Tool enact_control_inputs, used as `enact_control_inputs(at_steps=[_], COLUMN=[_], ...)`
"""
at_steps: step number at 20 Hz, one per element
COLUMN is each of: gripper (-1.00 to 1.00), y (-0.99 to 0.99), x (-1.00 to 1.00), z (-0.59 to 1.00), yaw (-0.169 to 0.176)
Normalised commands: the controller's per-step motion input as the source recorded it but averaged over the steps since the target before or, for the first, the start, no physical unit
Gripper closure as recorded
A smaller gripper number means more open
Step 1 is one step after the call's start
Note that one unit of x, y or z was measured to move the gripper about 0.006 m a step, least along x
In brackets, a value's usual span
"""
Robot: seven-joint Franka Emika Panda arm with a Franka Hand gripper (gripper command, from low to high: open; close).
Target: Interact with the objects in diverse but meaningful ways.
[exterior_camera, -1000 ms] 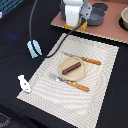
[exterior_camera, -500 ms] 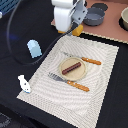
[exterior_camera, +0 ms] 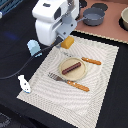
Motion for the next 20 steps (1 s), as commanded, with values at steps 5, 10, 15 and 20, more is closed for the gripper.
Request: enact_control_inputs(at_steps=[5, 10, 15, 20], gripper=[1.00, 1.00, 1.00, 1.00], y=[-0.62, -0.59, -0.62, -0.78], x=[0.78, 0.79, 0.77, 0.68], z=[0.28, 0.15, 0.07, -0.10], yaw=[-0.030, -0.046, -0.043, -0.014])
